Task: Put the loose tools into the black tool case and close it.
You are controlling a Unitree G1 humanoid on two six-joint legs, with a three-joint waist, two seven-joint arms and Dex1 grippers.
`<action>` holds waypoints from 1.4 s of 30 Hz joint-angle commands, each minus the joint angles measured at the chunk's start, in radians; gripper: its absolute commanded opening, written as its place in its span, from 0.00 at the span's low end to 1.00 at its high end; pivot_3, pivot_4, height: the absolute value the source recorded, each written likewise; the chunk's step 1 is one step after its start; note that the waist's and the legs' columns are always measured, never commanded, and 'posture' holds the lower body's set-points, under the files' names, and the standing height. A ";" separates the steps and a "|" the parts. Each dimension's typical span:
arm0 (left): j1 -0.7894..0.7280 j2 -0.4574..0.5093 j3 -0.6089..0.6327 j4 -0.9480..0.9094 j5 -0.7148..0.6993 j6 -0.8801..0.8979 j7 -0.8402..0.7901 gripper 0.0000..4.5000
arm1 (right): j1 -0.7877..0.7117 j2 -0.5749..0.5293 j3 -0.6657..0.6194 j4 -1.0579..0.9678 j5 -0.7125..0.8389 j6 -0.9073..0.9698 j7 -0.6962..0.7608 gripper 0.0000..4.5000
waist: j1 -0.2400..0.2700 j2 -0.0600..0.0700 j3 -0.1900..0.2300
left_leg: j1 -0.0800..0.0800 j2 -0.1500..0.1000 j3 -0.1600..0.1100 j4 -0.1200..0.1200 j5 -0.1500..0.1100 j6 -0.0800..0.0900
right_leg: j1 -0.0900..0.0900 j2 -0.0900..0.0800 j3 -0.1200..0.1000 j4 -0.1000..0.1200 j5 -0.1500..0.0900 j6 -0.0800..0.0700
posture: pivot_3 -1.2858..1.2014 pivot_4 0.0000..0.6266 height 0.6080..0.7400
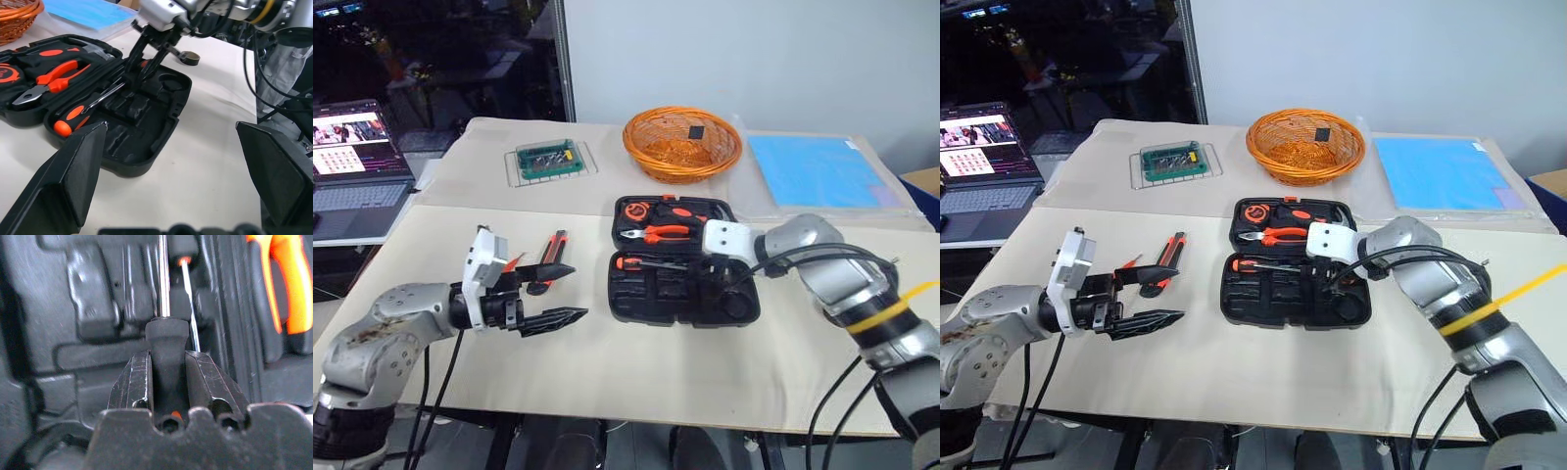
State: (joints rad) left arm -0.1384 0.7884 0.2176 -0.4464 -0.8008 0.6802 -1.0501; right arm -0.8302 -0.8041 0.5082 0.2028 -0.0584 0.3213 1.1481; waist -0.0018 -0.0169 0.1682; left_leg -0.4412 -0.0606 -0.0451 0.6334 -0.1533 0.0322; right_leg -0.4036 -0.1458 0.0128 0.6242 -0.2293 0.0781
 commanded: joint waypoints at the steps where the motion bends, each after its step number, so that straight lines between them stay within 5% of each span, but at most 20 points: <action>1: 0.017 0.013 0.039 -0.049 -0.031 -0.002 0.012 1.00 | -0.014 0.006 -0.001 0.028 -0.040 -0.032 0.041 0.14 | 0.000 0.000 0.000 | 0.000 0.000 0.000 0.000 0.000 0.000 | 0.000 0.000 0.000 0.002 -0.001 -0.001 | 0.52 0.24 1.00; 14: 0.022 0.012 0.015 -0.059 -0.024 -0.026 0.033 1.00 | -0.039 0.055 0.005 0.163 -0.115 -0.202 0.131 0.14 | -0.005 0.000 0.000 | 0.002 0.002 0.000 0.000 0.001 -0.002 | 0.000 0.002 -0.001 0.004 -0.002 -0.003 | 0.52 0.24 1.00; 15: 0.018 0.012 0.012 -0.058 -0.023 -0.026 0.033 1.00 | -0.041 0.058 0.004 0.175 -0.115 -0.223 0.140 0.37 | -0.006 0.000 0.000 | 0.002 0.002 0.000 0.000 0.001 -0.002 | 0.000 0.002 -0.001 0.004 -0.002 -0.003 | 0.52 0.24 1.00; 19: 0.009 0.013 0.007 -0.051 -0.022 -0.029 0.028 1.00 | -0.048 0.060 -0.046 0.175 -0.100 -0.260 0.135 0.63 | -0.007 0.000 0.000 | 0.002 0.002 -0.001 0.000 0.001 -0.002 | 0.000 0.003 -0.001 0.004 -0.002 -0.003 | 0.52 0.24 1.00; 27: -0.006 0.004 -0.011 -0.032 -0.013 -0.041 0.020 1.00 | 0.016 0.031 -0.253 -0.024 0.173 -0.041 0.271 0.63 | -0.010 0.000 0.000 | 0.002 0.003 -0.001 -0.001 0.001 -0.002 | 0.002 0.003 -0.001 0.005 -0.002 -0.003 | 0.52 0.24 1.00; 36: 0.000 -0.005 -0.013 -0.016 -0.003 -0.062 0.018 1.00 | 0.282 0.110 -0.476 -0.321 0.248 0.165 -0.095 0.00 | -0.008 0.000 0.000 | 0.002 0.003 0.000 0.000 0.000 -0.002 | 0.001 0.003 0.000 0.006 -0.002 -0.004 | 0.52 0.24 1.00; 42: 0.002 -0.008 -0.014 -0.010 0.002 -0.069 0.019 1.00 | 0.477 0.288 -0.462 -0.447 0.092 0.167 -0.491 0.00 | -0.010 -0.001 -0.001 | 0.002 0.003 0.000 0.000 0.001 -0.003 | 0.000 0.003 0.001 0.006 -0.002 -0.004 | 0.52 0.24 1.00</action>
State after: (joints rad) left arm -0.1361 0.7807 0.1928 -0.4456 -0.7927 0.6319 -1.0300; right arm -0.3790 -0.5424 0.0532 -0.1813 0.0679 0.4786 0.7661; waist -0.0115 -0.0179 0.1676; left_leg -0.4394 -0.0564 -0.0452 0.6330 -0.1525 0.0295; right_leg -0.4039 -0.1416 0.0137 0.6305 -0.2309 0.0738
